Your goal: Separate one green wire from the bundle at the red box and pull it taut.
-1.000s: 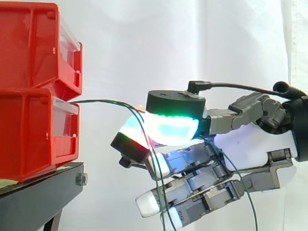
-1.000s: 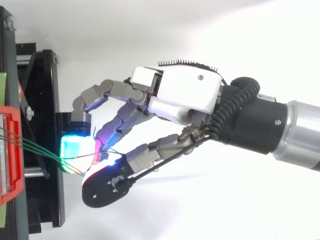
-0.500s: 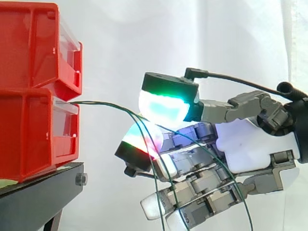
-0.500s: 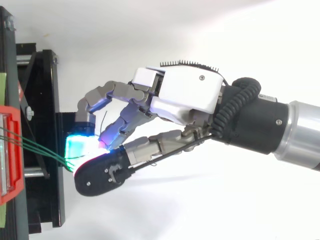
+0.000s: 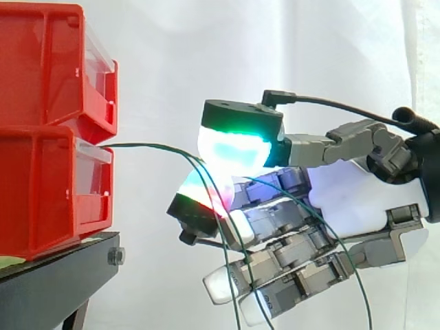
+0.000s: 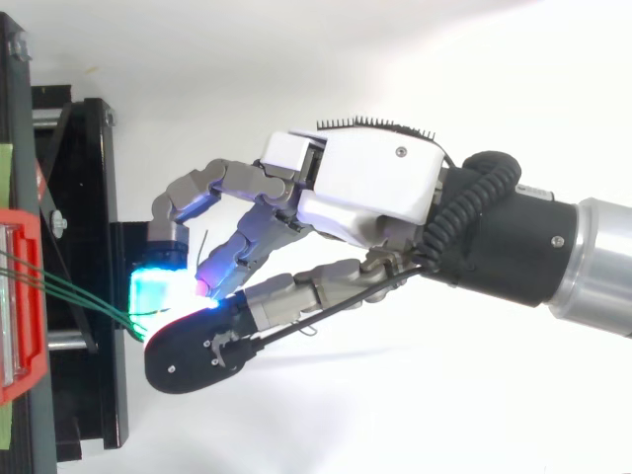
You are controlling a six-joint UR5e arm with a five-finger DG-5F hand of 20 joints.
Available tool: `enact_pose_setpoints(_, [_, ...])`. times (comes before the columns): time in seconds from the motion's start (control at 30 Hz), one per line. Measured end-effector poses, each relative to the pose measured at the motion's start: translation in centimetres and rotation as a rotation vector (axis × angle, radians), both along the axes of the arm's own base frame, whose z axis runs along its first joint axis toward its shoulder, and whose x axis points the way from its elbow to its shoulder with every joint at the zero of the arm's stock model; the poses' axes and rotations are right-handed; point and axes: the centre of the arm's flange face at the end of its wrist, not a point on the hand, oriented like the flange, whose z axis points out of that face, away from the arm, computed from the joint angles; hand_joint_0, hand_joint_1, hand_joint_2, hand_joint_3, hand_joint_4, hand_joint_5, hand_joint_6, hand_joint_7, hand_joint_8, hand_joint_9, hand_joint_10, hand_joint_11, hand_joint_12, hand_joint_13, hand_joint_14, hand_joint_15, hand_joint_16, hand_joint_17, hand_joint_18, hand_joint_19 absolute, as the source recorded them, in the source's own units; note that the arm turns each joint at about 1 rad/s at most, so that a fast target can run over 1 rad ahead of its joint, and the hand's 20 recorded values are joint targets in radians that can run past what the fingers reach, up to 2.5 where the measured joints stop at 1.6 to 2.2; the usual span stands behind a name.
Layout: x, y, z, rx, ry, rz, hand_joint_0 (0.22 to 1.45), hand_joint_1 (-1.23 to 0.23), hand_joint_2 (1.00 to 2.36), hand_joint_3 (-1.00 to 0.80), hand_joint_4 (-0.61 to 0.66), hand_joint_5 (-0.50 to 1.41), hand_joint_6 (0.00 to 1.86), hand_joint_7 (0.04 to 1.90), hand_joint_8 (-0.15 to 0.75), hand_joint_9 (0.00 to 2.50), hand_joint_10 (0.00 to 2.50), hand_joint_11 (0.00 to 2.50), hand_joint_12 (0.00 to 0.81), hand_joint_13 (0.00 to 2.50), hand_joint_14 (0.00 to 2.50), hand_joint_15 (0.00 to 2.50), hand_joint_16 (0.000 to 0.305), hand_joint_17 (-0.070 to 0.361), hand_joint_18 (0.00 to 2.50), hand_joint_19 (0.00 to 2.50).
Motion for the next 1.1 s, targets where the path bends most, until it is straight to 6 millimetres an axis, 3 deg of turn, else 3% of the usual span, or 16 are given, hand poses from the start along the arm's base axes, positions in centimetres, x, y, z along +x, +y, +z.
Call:
enact_pose_setpoints(0.13, [0.0,0.0,0.3,-0.002,0.010,0.001,0.74,-0.94,1.00,-0.50,-0.01,-0.17,0.93,1.00,0.209,1.06,0.02,0.69,0.339,0.85,0.02,0.50,0.048,0.108,0.75,0.47])
enact_pose_setpoints(0.23, [-0.1,0.0,0.5,-0.004,0.018,0.001,0.69,-0.93,1.00,-0.50,0.04,-0.17,0.93,0.99,0.211,1.08,0.02,0.70,0.340,0.86,0.02,0.51,0.048,0.107,0.75,0.48])
enact_pose_setpoints(0.43, [-0.2,-0.2,0.9,-0.008,0.037,0.000,0.54,-0.77,1.00,-0.50,0.07,-0.16,0.90,0.96,0.225,1.12,0.02,0.71,0.355,0.88,0.02,0.52,0.052,0.116,0.76,0.51])
enact_pose_setpoints(0.67, [-0.3,-0.4,1.8,-0.012,0.058,-0.002,0.51,-0.62,1.00,-0.50,0.08,-0.16,0.88,0.96,0.238,1.14,0.02,0.70,0.365,0.88,0.02,0.53,0.054,0.121,0.75,0.53])
enact_pose_setpoints(0.83, [-0.5,-0.4,2.1,-0.016,0.079,-0.002,0.55,-0.64,1.00,-0.49,0.07,-0.16,0.88,0.99,0.234,1.14,0.02,0.70,0.357,0.87,0.02,0.54,0.052,0.116,0.73,0.53])
enact_pose_setpoints(1.1, [-0.6,-0.5,2.3,-0.019,0.090,-0.002,0.58,-0.74,1.02,-0.23,0.05,-0.15,0.90,1.05,0.231,1.14,0.02,0.71,0.353,0.87,0.02,0.53,0.050,0.113,0.73,0.52])
